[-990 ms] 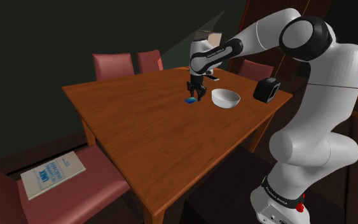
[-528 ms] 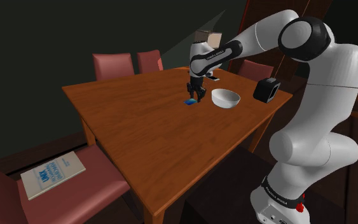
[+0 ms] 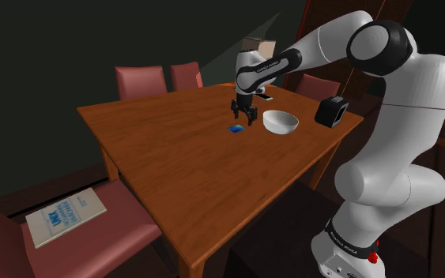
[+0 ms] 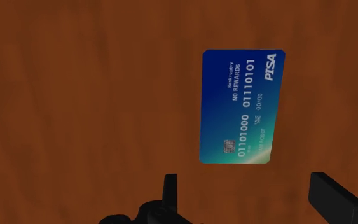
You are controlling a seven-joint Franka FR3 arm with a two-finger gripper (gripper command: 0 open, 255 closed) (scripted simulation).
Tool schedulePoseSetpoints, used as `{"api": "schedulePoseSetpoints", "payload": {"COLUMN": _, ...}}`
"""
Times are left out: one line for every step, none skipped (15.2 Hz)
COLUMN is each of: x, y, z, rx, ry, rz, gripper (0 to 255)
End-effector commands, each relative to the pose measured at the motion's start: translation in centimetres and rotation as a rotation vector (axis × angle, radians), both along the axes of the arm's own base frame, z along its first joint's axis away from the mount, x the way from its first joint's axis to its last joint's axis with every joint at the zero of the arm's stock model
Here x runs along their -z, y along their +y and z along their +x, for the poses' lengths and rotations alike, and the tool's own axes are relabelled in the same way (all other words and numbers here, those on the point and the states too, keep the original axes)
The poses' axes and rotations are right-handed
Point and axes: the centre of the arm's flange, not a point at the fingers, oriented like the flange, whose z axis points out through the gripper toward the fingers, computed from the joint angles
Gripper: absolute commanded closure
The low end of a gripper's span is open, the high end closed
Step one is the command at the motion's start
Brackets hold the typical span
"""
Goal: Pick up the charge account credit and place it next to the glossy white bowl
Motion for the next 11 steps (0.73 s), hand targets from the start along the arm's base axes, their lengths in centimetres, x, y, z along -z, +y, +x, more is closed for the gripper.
{"api": "schedulePoseSetpoints", "payload": {"x": -2.0, "y": 0.3, "z": 0.1, "rx": 0.000, "ry": 0.000, "rz": 0.000, "gripper": 0}}
{"api": "schedulePoseSetpoints", "payload": {"x": -3.3, "y": 0.5, "z": 0.1, "rx": 0.000, "ry": 0.000, "rz": 0.000, "gripper": 0}}
{"api": "schedulePoseSetpoints", "payload": {"x": -4.3, "y": 0.6, "z": 0.2, "rx": 0.000, "ry": 0.000, "rz": 0.000, "gripper": 0}}
{"api": "schedulePoseSetpoints", "payload": {"x": -4.3, "y": 0.6, "z": 0.2, "rx": 0.000, "ry": 0.000, "rz": 0.000, "gripper": 0}}
{"api": "schedulePoseSetpoints", "payload": {"x": -4.3, "y": 0.7, "z": 0.2, "rx": 0.000, "ry": 0.000, "rz": 0.000, "gripper": 0}}
{"api": "schedulePoseSetpoints", "payload": {"x": -4.3, "y": 0.6, "z": 0.2, "rx": 0.000, "ry": 0.000, "rz": 0.000, "gripper": 0}}
{"api": "schedulePoseSetpoints", "payload": {"x": -4.3, "y": 0.6, "z": 0.2, "rx": 0.000, "ry": 0.000, "rz": 0.000, "gripper": 0}}
{"api": "schedulePoseSetpoints", "payload": {"x": -4.3, "y": 0.6, "z": 0.2, "rx": 0.000, "ry": 0.000, "rz": 0.000, "gripper": 0}}
{"api": "schedulePoseSetpoints", "payload": {"x": -4.3, "y": 0.6, "z": 0.2, "rx": 0.000, "ry": 0.000, "rz": 0.000, "gripper": 0}}
{"api": "schedulePoseSetpoints", "payload": {"x": -4.3, "y": 0.6, "z": 0.2, "rx": 0.000, "ry": 0.000, "rz": 0.000, "gripper": 0}}
{"api": "schedulePoseSetpoints", "payload": {"x": -4.3, "y": 0.6, "z": 0.2, "rx": 0.000, "ry": 0.000, "rz": 0.000, "gripper": 0}}
